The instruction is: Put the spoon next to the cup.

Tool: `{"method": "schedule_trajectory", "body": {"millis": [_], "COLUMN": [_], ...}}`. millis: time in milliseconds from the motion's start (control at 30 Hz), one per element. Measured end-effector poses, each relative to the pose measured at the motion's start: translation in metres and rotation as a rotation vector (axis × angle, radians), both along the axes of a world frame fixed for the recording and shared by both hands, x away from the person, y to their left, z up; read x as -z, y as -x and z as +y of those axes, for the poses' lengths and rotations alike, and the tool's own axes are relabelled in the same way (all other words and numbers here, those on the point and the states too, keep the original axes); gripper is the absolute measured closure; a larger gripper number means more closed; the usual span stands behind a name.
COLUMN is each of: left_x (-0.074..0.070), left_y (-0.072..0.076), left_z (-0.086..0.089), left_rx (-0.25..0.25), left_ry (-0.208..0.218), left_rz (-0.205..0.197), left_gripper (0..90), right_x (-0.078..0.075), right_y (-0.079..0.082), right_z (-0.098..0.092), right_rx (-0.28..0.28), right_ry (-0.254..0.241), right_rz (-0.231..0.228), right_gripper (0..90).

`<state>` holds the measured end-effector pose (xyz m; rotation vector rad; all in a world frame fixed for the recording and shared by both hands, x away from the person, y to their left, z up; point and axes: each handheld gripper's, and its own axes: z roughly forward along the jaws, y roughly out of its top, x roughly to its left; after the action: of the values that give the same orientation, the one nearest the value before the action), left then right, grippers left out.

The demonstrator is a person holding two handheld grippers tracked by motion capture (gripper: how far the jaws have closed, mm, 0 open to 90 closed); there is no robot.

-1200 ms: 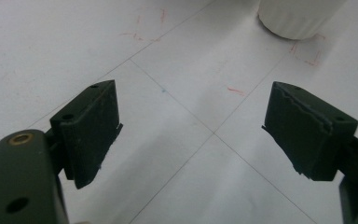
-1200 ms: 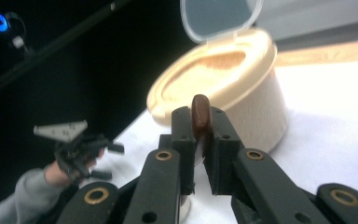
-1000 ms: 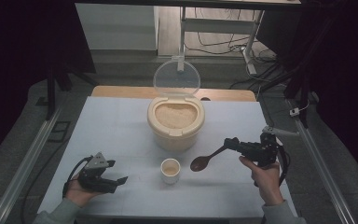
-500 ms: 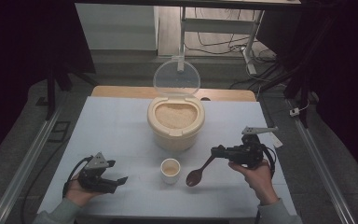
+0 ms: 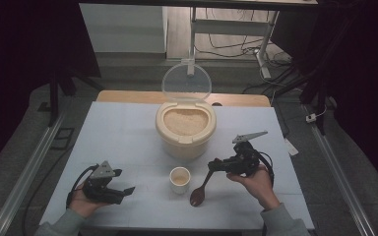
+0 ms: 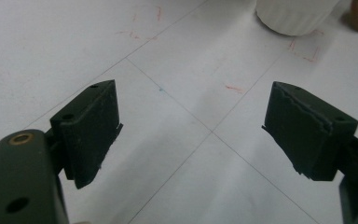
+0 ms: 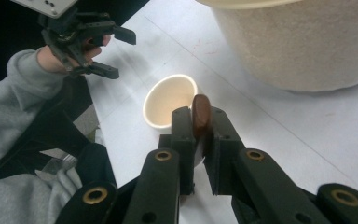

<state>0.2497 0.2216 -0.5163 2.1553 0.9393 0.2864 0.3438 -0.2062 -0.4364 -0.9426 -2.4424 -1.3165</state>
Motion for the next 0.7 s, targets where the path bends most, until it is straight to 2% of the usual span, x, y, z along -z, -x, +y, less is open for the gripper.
{"method": "schedule_trajectory", "body": {"millis": [133,200,300,433,500,600,700], "left_x": [0.0,0.0,0.0,0.001,0.001,0.001,0.001], "left_y": [0.0,0.0,0.0,0.0,0.0,0.0,0.0], "left_z": [0.0,0.0,0.0,-0.001,-0.001,-0.001,-0.001], "left_rx": [0.0,0.001,0.002,0.003,0.002,0.005,0.008], "left_ry": [-0.003,-0.003,-0.004,-0.005,-0.005,-0.006,-0.008], "left_rz": [0.002,0.001,0.0,0.001,0.002,0.002,0.004], "left_gripper": [17.7,17.7,17.7,17.7,17.7,17.6,17.7], "right_x": [0.003,0.007,0.014,0.023,0.028,0.037,0.047], "right_y": [-0.007,-0.011,-0.016,-0.019,-0.022,-0.027,-0.033], "right_z": [0.004,0.006,0.006,0.009,0.01,0.012,0.013], "right_rx": [0.009,0.032,0.059,0.093,0.109,0.129,0.152], "right_ry": [0.017,0.041,0.044,0.094,0.11,0.141,0.159], "right_rz": [-0.021,-0.039,-0.05,-0.118,-0.137,-0.153,-0.148], "right_gripper": [80.4,78.1,75.7,69.8,67.4,63.4,60.6]}}
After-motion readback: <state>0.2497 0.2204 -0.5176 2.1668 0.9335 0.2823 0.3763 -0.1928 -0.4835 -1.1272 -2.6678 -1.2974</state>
